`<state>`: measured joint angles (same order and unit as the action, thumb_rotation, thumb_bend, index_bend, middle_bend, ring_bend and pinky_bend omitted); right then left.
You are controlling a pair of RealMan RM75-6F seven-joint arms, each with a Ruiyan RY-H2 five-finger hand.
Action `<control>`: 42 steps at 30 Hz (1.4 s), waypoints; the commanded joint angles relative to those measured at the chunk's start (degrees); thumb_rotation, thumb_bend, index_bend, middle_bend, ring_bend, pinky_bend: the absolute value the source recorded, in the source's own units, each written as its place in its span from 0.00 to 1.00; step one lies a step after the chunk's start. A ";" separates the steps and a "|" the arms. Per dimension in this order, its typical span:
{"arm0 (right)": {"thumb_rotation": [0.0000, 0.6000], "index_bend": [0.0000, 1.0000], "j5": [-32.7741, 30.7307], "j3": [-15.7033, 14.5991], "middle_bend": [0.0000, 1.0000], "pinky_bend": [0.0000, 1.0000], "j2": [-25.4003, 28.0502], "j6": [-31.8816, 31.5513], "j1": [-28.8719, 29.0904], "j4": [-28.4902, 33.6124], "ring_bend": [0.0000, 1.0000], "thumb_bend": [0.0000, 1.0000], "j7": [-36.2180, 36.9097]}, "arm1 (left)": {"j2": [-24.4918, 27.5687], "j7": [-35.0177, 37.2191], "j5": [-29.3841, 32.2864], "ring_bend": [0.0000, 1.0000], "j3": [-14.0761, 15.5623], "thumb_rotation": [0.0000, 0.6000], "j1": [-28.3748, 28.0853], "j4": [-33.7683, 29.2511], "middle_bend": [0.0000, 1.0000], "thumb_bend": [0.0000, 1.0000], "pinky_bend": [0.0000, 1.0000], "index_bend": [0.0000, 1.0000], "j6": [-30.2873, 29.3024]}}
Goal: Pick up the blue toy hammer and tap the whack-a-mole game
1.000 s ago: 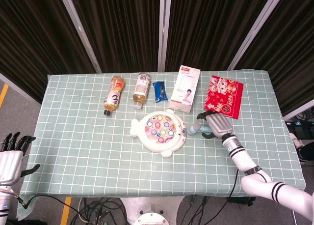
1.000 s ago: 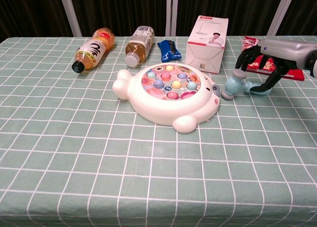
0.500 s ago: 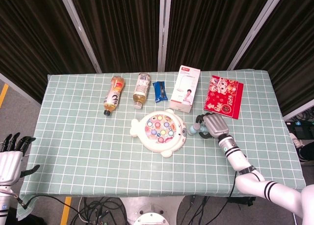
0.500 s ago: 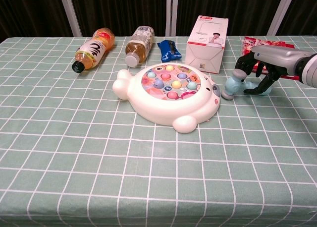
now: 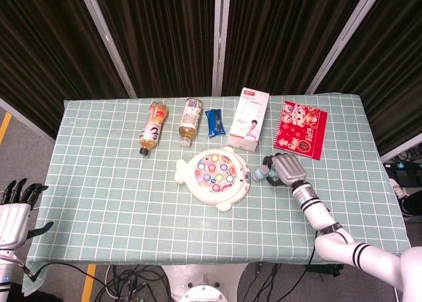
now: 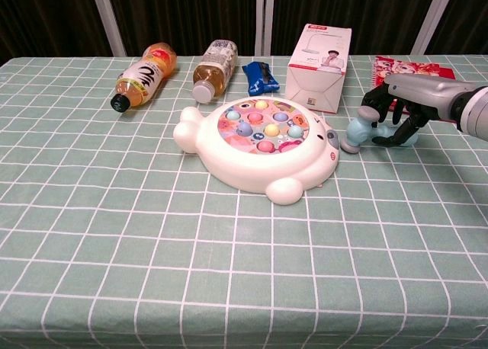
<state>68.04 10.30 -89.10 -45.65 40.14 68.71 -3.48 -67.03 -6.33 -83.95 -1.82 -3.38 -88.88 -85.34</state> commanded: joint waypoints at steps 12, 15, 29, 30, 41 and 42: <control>1.00 0.49 -0.37 -0.27 0.50 0.43 -0.32 -0.14 0.22 -0.26 0.39 0.27 -0.31 | -0.05 0.27 0.07 0.06 0.20 1.00 0.10 0.19 0.18 0.00 0.04 0.22 0.32; 1.00 0.49 -0.45 -0.32 0.50 0.43 -0.33 -0.19 0.21 -0.34 0.39 0.27 -0.35 | 0.00 0.32 0.15 0.06 0.17 1.00 0.09 0.15 0.18 0.00 0.04 0.22 0.40; 1.00 0.54 0.96 -0.67 0.53 0.49 -1.26 -0.26 0.50 -2.54 0.44 0.38 1.72 | 0.20 0.00 0.30 0.06 0.35 1.00 0.03 -0.21 0.18 0.00 0.04 0.23 0.93; 1.00 0.54 1.31 -0.75 0.54 0.49 -1.32 -0.29 0.50 -2.84 0.44 0.38 2.19 | 0.21 -0.02 0.31 0.06 0.37 1.00 0.04 -0.24 0.18 0.00 0.04 0.23 0.95; 1.00 0.60 5.95 -1.66 0.58 0.55 -2.64 -1.47 0.29 -6.72 0.49 0.48 9.56 | 0.56 0.06 0.24 0.06 0.48 1.00 0.12 -0.61 0.18 0.00 0.04 0.23 0.96; 1.00 0.61 6.48 -1.73 0.58 0.56 -2.46 -1.63 0.33 -6.82 0.49 0.50 10.24 | 0.60 0.09 0.24 0.06 0.50 1.00 0.16 -0.63 0.18 0.00 0.04 0.23 0.92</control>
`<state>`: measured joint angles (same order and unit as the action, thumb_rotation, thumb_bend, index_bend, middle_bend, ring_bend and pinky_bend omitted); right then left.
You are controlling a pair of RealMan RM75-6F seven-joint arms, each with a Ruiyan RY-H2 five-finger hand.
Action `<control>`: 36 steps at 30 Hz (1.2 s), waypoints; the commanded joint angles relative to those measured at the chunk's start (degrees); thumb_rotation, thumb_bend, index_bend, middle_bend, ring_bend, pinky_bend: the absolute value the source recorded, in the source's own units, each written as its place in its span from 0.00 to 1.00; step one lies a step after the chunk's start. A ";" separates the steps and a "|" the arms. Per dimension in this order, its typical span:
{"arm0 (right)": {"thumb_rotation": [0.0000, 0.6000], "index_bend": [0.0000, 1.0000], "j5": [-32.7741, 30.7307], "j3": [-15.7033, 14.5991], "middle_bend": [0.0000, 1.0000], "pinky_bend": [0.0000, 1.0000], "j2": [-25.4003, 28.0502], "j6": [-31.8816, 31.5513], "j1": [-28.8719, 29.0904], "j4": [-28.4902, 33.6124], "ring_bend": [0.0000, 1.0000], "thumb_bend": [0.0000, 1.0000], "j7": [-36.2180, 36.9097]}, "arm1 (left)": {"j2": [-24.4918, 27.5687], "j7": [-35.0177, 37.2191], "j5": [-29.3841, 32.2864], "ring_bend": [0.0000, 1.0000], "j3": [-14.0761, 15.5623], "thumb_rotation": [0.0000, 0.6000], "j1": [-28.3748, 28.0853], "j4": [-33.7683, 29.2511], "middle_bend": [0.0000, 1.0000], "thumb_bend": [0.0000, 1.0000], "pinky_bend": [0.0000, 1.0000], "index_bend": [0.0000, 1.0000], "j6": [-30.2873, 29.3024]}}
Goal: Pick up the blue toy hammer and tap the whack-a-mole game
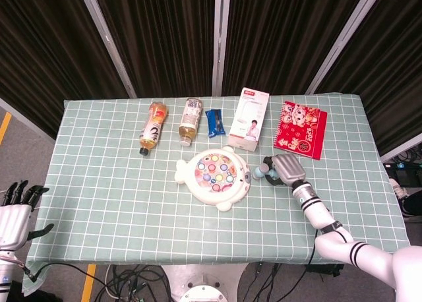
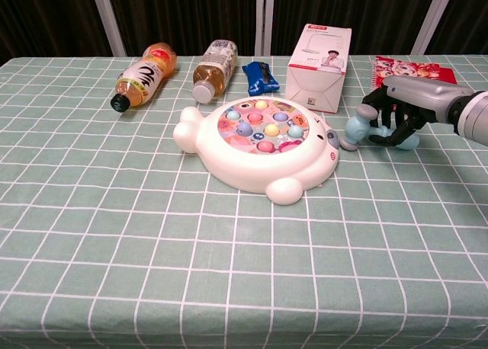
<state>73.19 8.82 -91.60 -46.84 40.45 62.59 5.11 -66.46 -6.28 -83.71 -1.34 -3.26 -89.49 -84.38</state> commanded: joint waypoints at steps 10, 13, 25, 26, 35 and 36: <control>1.00 0.63 8.69 -1.20 0.60 0.65 9.93 -3.08 0.80 7.16 0.52 0.62 6.53 | 0.62 -0.26 -0.12 0.06 0.21 1.00 0.42 -0.68 0.18 0.00 0.04 0.23 -0.47; 1.00 0.63 10.26 -1.03 0.61 0.67 14.94 -2.69 1.69 12.77 0.52 0.64 6.72 | 0.89 -0.59 -0.10 0.06 0.20 1.00 0.46 -1.05 0.18 0.00 0.04 0.23 -0.53; 1.00 0.64 6.48 1.48 0.62 0.70 19.20 6.79 9.56 25.38 0.54 0.65 -2.63 | 1.04 -0.99 -0.27 0.06 -0.08 1.00 0.04 -1.46 0.18 0.00 0.04 0.23 -0.28; 1.00 0.65 5.17 1.61 0.62 0.70 18.59 7.96 10.37 25.25 0.54 0.65 -3.99 | 1.01 -0.88 -0.24 0.06 -0.06 1.00 0.03 -1.37 0.18 0.00 0.04 0.23 -0.21; 1.00 0.65 -3.11 1.27 0.62 0.70 15.46 9.98 13.18 23.86 0.54 0.65 -13.73 | 0.48 0.32 -0.13 0.06 0.12 1.00 0.24 -0.27 0.18 0.00 0.04 0.23 -0.12; 1.00 0.65 -3.71 1.05 0.62 0.70 15.26 10.00 13.36 23.71 0.54 0.65 -14.66 | 0.43 0.39 -0.16 0.06 0.13 1.00 0.26 -0.17 0.18 0.00 0.04 0.23 -0.14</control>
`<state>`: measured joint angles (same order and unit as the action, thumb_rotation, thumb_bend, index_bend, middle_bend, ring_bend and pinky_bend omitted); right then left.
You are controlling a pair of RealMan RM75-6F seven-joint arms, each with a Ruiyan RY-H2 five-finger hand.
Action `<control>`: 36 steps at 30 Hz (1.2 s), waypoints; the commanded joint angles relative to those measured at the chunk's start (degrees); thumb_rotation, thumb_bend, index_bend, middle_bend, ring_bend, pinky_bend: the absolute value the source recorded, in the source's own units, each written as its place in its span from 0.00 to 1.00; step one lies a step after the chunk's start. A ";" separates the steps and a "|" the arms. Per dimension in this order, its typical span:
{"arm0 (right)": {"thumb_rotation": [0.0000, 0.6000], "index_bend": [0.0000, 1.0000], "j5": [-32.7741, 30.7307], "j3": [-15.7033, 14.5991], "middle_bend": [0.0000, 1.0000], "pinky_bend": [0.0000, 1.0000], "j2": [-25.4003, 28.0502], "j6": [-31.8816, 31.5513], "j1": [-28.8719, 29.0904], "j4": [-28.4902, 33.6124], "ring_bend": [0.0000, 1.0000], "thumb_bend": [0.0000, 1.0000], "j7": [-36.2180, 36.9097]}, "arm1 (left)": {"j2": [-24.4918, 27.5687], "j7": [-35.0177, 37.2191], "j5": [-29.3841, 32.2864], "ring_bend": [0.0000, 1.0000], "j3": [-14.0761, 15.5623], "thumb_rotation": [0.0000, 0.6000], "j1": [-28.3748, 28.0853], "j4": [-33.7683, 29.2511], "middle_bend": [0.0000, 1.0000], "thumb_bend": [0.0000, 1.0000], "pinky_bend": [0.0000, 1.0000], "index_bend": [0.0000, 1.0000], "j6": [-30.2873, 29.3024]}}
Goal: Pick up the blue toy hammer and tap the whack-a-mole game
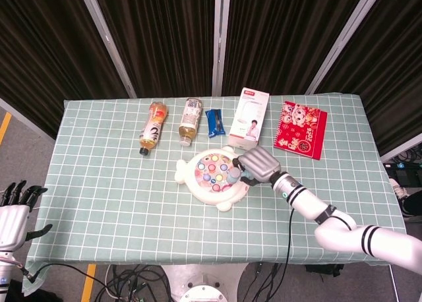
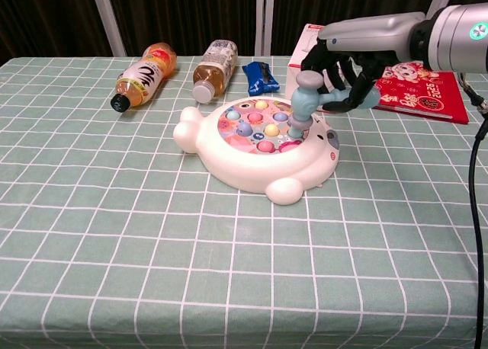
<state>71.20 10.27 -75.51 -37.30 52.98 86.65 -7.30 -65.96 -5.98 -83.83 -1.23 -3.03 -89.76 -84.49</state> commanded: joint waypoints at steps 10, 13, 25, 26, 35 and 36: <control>1.00 0.65 -5.90 -0.56 0.62 0.70 -1.78 -0.92 1.93 -0.16 0.54 0.65 -5.97 | -0.35 0.56 0.13 0.06 0.23 1.00 0.52 0.63 0.18 0.00 0.04 0.23 -0.35; 1.00 0.65 -5.48 0.13 0.62 0.70 -0.48 -1.94 1.74 1.43 0.54 0.65 -5.06 | -0.28 0.48 0.14 0.06 0.22 1.00 0.65 0.64 0.18 0.00 0.04 0.23 -0.54; 1.00 0.65 -10.27 -0.78 0.62 0.70 -4.85 1.98 6.77 -2.19 0.54 0.65 -9.86 | -0.04 0.29 -0.01 0.06 0.23 1.00 0.64 0.30 0.18 0.00 0.04 0.23 -0.48; 1.00 0.65 -11.15 -1.15 0.62 0.70 -5.47 2.14 7.26 -2.92 0.54 0.65 -10.85 | -0.09 0.38 0.10 0.06 0.24 1.00 0.65 0.38 0.18 0.00 0.04 0.23 -0.38; 1.00 0.65 -12.23 0.06 0.62 0.70 -3.07 -2.22 6.11 0.51 0.54 0.65 -9.44 | -0.17 0.84 0.02 0.06 0.15 1.00 0.74 0.75 0.18 0.00 0.04 0.23 -0.55; 1.00 0.65 -11.94 0.25 0.62 0.70 -2.37 -2.82 5.65 1.07 0.54 0.65 -8.78 | -0.16 0.84 -0.05 0.06 0.16 1.00 0.72 0.74 0.18 0.00 0.04 0.23 -0.56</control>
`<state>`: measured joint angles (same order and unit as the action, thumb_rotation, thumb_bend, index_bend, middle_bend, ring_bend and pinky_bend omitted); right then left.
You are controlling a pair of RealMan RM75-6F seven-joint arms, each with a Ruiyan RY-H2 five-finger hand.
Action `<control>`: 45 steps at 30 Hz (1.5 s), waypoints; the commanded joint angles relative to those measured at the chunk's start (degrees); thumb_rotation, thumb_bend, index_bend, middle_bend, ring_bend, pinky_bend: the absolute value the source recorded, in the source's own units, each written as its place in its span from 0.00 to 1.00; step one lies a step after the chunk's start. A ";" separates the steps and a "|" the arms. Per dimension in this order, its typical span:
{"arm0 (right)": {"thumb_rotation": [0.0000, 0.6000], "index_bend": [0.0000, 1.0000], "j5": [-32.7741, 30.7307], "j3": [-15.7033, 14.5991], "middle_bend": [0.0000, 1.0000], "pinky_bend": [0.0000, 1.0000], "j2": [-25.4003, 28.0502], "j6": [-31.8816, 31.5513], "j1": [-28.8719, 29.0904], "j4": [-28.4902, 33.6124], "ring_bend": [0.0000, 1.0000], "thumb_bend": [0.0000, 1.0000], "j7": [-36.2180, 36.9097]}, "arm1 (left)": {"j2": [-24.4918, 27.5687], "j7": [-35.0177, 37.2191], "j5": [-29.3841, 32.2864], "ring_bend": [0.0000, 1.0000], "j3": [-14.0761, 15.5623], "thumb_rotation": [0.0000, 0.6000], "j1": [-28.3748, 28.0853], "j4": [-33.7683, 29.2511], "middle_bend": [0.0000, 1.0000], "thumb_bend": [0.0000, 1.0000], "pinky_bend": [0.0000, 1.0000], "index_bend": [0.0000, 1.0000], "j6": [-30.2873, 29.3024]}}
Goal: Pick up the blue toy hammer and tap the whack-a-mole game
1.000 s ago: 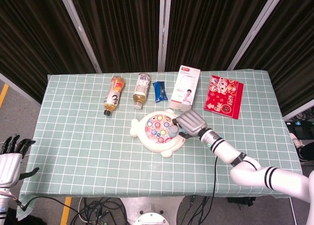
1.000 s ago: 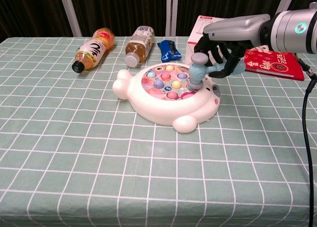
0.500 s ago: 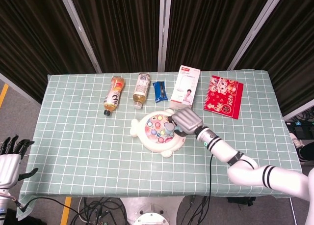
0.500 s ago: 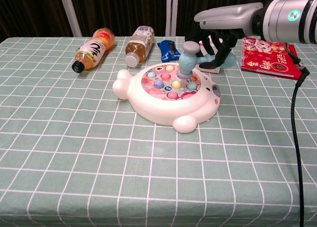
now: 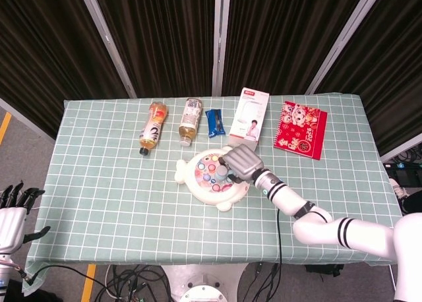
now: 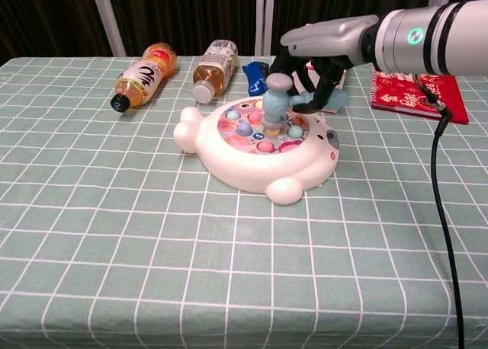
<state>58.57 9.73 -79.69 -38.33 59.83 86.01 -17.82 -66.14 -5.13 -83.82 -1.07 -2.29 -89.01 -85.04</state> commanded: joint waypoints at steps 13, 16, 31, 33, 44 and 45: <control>1.00 0.65 0.30 -0.86 0.62 0.70 3.02 -2.22 -1.96 0.27 0.54 0.65 1.24 | -0.10 -0.31 -0.51 0.06 0.25 1.00 0.14 -0.31 0.18 0.00 0.04 0.23 -0.26; 1.00 0.65 -1.04 -1.16 0.62 0.70 2.72 -3.08 -3.10 -1.03 0.54 0.65 2.07 | -0.10 -0.27 -0.48 0.06 0.17 1.00 -0.05 -0.09 0.18 0.00 0.04 0.23 0.03; 1.00 0.65 -5.50 -0.40 0.62 0.70 -3.35 2.76 2.23 -8.92 0.54 0.65 0.09 | -0.11 -0.41 -0.15 0.06 0.09 1.00 0.02 -0.30 0.18 0.00 0.04 0.23 0.11; 1.00 0.65 -6.31 -0.95 0.62 0.70 -3.83 2.91 2.69 -9.34 0.54 0.65 -0.96 | -0.19 -0.28 -0.19 0.06 0.13 1.00 0.06 -0.12 0.18 0.00 0.04 0.23 0.08; 1.00 0.65 -5.68 -0.35 0.62 0.70 -0.66 -1.20 1.06 -5.65 0.54 0.65 0.09 | -0.38 0.10 -0.50 0.06 0.21 1.00 0.19 0.36 0.18 0.00 0.04 0.23 -0.19; 1.00 0.65 -5.42 -0.46 0.62 0.70 0.15 -1.55 0.53 -5.06 0.54 0.65 0.48 | -0.37 0.09 -0.57 0.06 0.19 1.00 0.20 0.34 0.18 0.00 0.04 0.23 -0.27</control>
<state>52.56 9.14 -80.74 -39.06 61.22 79.90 -18.14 -66.52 -5.04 -84.39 -0.88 -2.10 -88.67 -85.31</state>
